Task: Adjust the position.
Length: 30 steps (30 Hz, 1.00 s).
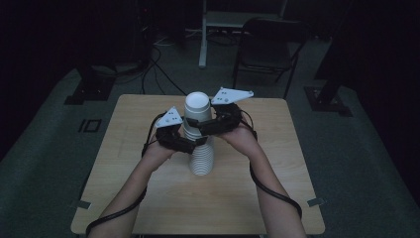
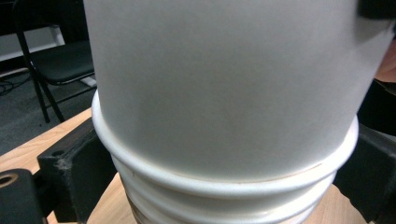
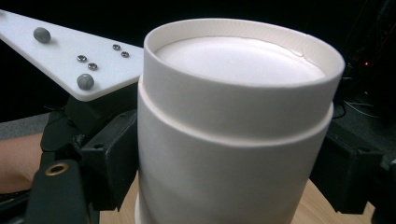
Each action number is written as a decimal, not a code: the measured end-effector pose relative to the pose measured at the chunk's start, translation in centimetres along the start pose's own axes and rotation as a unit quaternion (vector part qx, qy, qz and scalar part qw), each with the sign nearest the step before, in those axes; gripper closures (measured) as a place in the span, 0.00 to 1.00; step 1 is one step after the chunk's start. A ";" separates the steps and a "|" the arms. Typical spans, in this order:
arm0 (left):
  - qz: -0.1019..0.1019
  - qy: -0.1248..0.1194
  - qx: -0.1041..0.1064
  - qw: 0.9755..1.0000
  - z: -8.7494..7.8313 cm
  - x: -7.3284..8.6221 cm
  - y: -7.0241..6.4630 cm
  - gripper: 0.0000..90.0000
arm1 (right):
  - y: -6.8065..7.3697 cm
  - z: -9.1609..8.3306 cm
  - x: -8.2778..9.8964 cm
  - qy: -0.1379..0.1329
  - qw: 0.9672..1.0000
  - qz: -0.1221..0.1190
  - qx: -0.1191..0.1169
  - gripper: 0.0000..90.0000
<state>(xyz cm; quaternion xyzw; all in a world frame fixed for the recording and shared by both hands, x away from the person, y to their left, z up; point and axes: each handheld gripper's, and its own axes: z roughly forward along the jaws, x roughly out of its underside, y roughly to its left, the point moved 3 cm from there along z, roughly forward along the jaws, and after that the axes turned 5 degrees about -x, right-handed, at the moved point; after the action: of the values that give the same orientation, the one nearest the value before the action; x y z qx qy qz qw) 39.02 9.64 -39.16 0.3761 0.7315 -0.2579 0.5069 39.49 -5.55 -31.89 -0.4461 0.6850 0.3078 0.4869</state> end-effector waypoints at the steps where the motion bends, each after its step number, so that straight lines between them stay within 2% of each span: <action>1: -0.001 0.000 0.000 1.000 0.0 0.0 0.0 0.05 | 0.0 0.0 -0.1 0.002 1.000 -0.001 0.000 0.20; 21: -0.003 0.001 -0.001 1.000 -0.1 0.0 0.1 0.05 | 0.1 0.2 -0.3 0.002 1.000 -0.009 0.004 0.20; 30: -0.004 0.003 -0.003 1.000 -0.1 0.0 0.1 0.05 | 0.1 0.2 -0.6 0.011 1.000 -0.011 0.000 0.21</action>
<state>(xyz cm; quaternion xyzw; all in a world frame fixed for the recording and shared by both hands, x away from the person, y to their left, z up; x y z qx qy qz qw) 38.99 9.78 -39.12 0.3724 0.7351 -0.2562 0.5053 39.56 -5.21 -31.41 -0.4570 0.6851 0.2972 0.4831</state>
